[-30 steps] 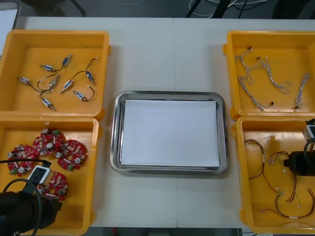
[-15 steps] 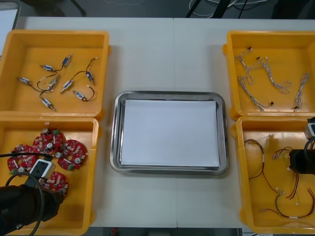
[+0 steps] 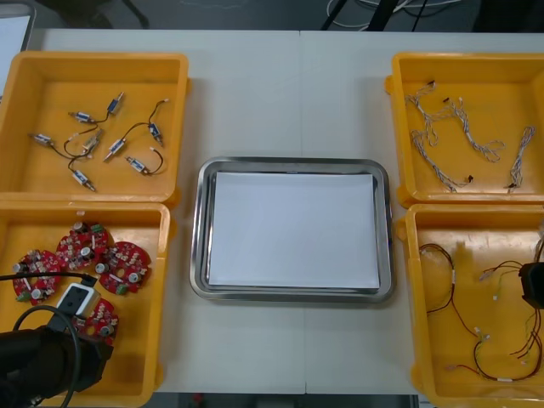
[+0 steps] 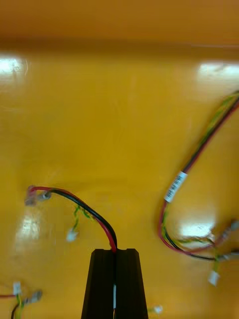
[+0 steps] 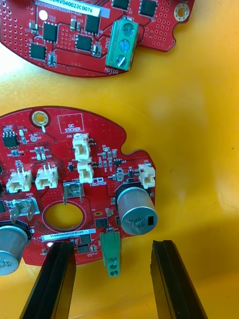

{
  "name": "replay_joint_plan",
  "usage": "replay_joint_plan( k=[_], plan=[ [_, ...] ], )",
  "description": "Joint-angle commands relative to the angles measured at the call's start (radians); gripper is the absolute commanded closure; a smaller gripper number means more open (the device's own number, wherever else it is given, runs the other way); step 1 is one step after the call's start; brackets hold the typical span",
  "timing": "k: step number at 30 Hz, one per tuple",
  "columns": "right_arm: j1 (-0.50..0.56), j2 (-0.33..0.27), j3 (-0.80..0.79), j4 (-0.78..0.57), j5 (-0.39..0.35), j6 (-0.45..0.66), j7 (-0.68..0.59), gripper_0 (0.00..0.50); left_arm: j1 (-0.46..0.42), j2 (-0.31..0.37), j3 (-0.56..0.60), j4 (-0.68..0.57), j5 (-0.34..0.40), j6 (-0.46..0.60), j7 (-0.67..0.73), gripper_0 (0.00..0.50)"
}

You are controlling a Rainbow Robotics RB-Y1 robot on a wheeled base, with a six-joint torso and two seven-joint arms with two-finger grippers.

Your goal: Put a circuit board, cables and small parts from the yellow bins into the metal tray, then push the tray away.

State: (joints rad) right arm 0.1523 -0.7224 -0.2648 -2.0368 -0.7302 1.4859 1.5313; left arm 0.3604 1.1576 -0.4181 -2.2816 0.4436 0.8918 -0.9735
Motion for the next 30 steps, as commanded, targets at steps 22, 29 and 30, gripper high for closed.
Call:
replay_joint_plan(
  k=[22, 29, 30],
  plan=[
    [-0.066, -0.132, -0.205, -0.346, -0.232, 0.384, -0.026, 0.5, -0.028, -0.016, -0.015, -0.002, -0.019, -0.011, 0.096, 0.5],
    [-0.111, -0.232, -0.16, -0.422, -0.353, 0.386, -0.04, 0.5, -0.031, 0.005, 0.058, -0.021, 0.063, 0.006, 0.087, 0.5],
    [-0.126, -0.242, -0.146, -0.425, -0.371, 0.386, -0.04, 0.5, -0.032, 0.007, 0.078, -0.033, 0.083, 0.027, 0.084, 0.5]
  ],
)
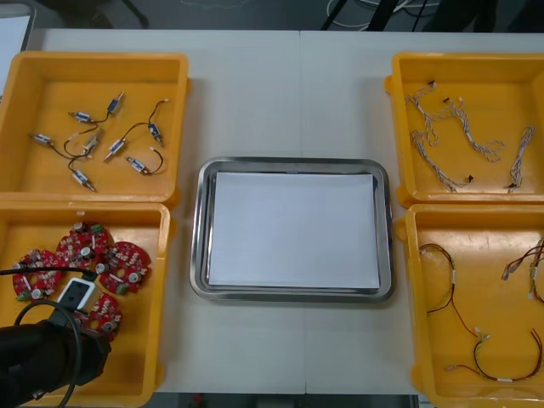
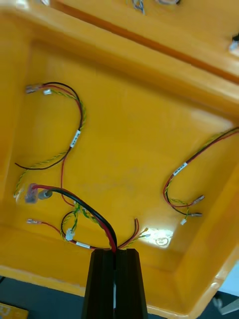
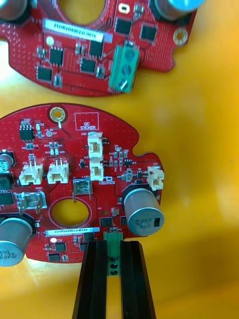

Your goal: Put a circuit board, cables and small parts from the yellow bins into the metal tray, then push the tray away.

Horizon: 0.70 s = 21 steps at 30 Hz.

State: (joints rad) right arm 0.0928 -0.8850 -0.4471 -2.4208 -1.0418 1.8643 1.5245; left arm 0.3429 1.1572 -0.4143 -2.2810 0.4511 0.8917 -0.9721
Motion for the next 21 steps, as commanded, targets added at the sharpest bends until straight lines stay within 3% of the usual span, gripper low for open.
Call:
replay_joint_plan(
  k=[1, 5, 14, 21],
  plan=[
    [-0.082, -0.089, 0.053, -0.044, -0.076, 0.007, -0.035, 0.5, -0.015, 0.009, 0.1, -0.051, 0.098, 0.059, 0.079, 0.5],
    [-0.143, -0.109, 0.131, -0.061, -0.101, 0.007, -0.037, 0.5, -0.035, 0.009, 0.178, -0.107, 0.181, 0.188, 0.072, 0.5],
    [-0.306, -0.112, 0.329, -0.081, -0.075, 0.001, -0.044, 0.5, -0.102, -0.004, 0.33, -0.215, 0.325, 0.435, 0.076, 0.5],
    [-0.441, -0.112, 0.504, -0.075, -0.032, -0.013, -0.05, 0.5, -0.297, -0.073, 0.358, -0.27, 0.419, 0.701, 0.111, 0.5]
  ],
)
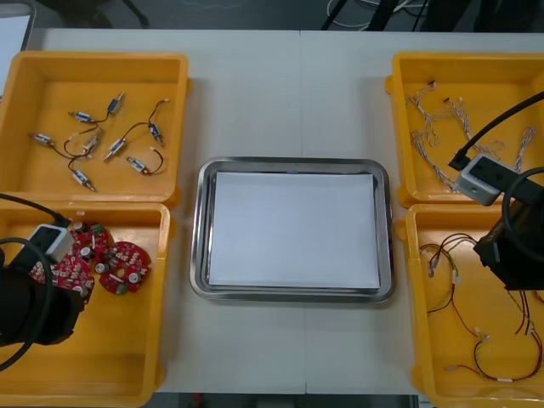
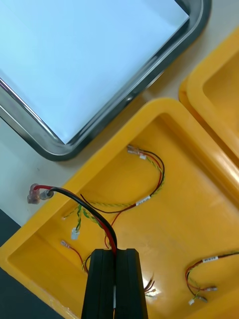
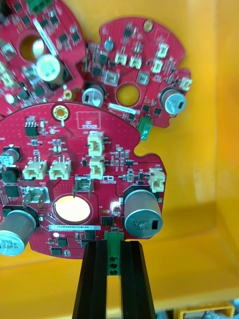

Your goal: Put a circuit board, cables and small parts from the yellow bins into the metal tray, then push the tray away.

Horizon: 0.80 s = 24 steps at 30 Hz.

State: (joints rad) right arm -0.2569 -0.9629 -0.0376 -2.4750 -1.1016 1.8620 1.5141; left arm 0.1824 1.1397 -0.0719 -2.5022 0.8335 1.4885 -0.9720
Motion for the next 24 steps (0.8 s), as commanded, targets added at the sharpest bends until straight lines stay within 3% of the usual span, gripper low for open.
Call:
replay_joint_plan(
  k=[1, 3, 8, 24],
  plan=[
    [-0.111, -0.034, 0.119, -0.019, 0.032, -0.011, -0.041, 0.5, -0.166, -0.064, 0.012, -0.055, 0.049, 0.136, 0.133, 0.5],
    [-0.127, -0.034, 0.142, -0.018, 0.039, -0.011, -0.043, 0.5, -0.193, -0.072, 0.006, -0.06, 0.058, 0.159, 0.157, 0.5],
    [-0.214, -0.034, 0.242, -0.009, 0.057, -0.012, -0.054, 0.5, -0.362, -0.104, -0.095, -0.073, 0.067, 0.242, 0.286, 0.5],
    [-0.315, -0.034, 0.354, 0.051, 0.06, -0.057, -0.057, 0.5, -0.739, -0.202, -0.48, -0.02, -0.019, 0.259, 0.639, 0.5]
  ],
)
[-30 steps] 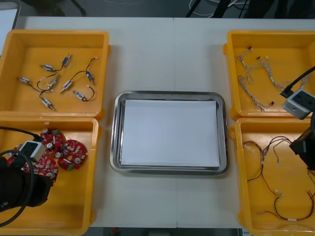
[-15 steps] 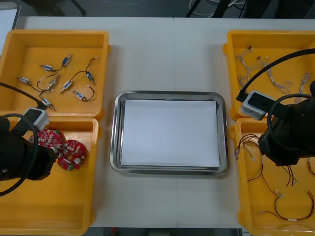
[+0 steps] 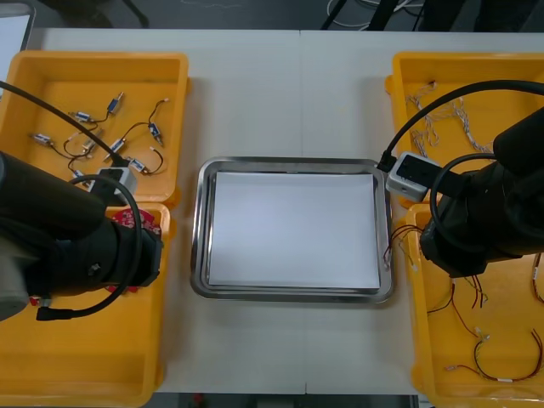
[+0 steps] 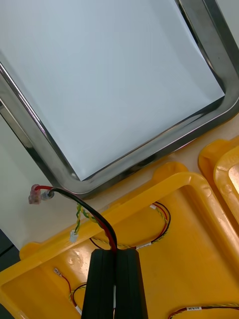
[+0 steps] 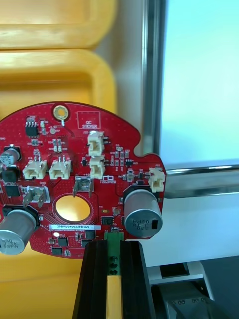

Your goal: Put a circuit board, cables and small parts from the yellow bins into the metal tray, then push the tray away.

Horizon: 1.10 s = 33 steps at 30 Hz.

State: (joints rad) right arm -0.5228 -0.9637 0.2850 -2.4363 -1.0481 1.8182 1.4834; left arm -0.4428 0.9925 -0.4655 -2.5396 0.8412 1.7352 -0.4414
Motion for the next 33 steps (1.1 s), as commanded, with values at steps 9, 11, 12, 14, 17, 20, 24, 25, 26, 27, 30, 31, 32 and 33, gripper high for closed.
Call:
replay_joint_plan(
  k=[9, 11, 12, 14, 17, 20, 24, 25, 26, 27, 30, 31, 32, 33],
  plan=[
    [-0.059, -0.033, 0.037, 0.023, 0.007, -0.013, -0.021, 0.5, -0.286, -0.198, -0.303, 0.191, -0.143, 0.006, 0.216, 0.5],
    [-0.059, -0.033, 0.037, 0.023, 0.007, -0.014, -0.025, 0.5, -0.309, -0.225, -0.334, 0.234, -0.154, -0.003, 0.225, 0.5],
    [-0.059, -0.033, 0.037, 0.025, 0.007, -0.014, -0.025, 0.5, -0.326, -0.248, -0.357, 0.263, -0.166, -0.014, 0.231, 0.5],
    [-0.059, -0.033, 0.037, 0.023, 0.007, -0.013, -0.025, 0.5, -0.339, -0.275, -0.381, 0.297, -0.183, -0.023, 0.24, 0.5],
    [-0.059, -0.033, 0.037, 0.023, 0.007, -0.01, -0.028, 0.5, -0.353, -0.31, -0.418, 0.338, -0.206, -0.042, 0.256, 0.5],
    [-0.057, -0.033, 0.037, 0.023, 0.005, -0.008, -0.026, 0.5, -0.358, -0.341, -0.452, 0.378, -0.238, -0.071, 0.27, 0.5],
    [-0.057, -0.033, 0.04, 0.023, 0.002, -0.005, -0.026, 0.5, -0.359, -0.373, -0.504, 0.438, -0.272, -0.111, 0.285, 0.5],
    [-0.057, -0.033, 0.04, 0.023, 0.003, -0.005, -0.026, 0.5, -0.359, -0.376, -0.51, 0.446, -0.278, -0.118, 0.288, 0.5],
    [-0.057, -0.033, 0.04, 0.023, 0.003, -0.005, -0.028, 0.5, -0.359, -0.385, -0.527, 0.463, -0.286, -0.134, 0.293, 0.5],
    [-0.057, -0.033, 0.04, 0.025, 0.005, -0.002, -0.028, 0.5, -0.359, -0.393, -0.541, 0.478, -0.297, -0.144, 0.3, 0.5],
    [-0.057, -0.033, 0.04, 0.025, 0.008, 0.001, -0.028, 0.5, -0.359, -0.41, -0.567, 0.506, -0.318, -0.163, 0.314, 0.5],
    [-0.057, -0.033, 0.04, 0.023, 0.008, 0.004, -0.028, 0.5, -0.359, -0.417, -0.575, 0.515, -0.324, -0.169, 0.322, 0.5],
    [-0.057, -0.033, 0.04, 0.025, 0.008, 0.004, -0.028, 0.5, -0.358, -0.423, -0.578, 0.521, -0.327, -0.171, 0.326, 0.5],
    [-0.057, -0.033, 0.04, 0.023, 0.008, 0.006, -0.028, 0.5, -0.359, -0.426, -0.578, 0.522, -0.327, -0.171, 0.329, 0.5]
  ],
)
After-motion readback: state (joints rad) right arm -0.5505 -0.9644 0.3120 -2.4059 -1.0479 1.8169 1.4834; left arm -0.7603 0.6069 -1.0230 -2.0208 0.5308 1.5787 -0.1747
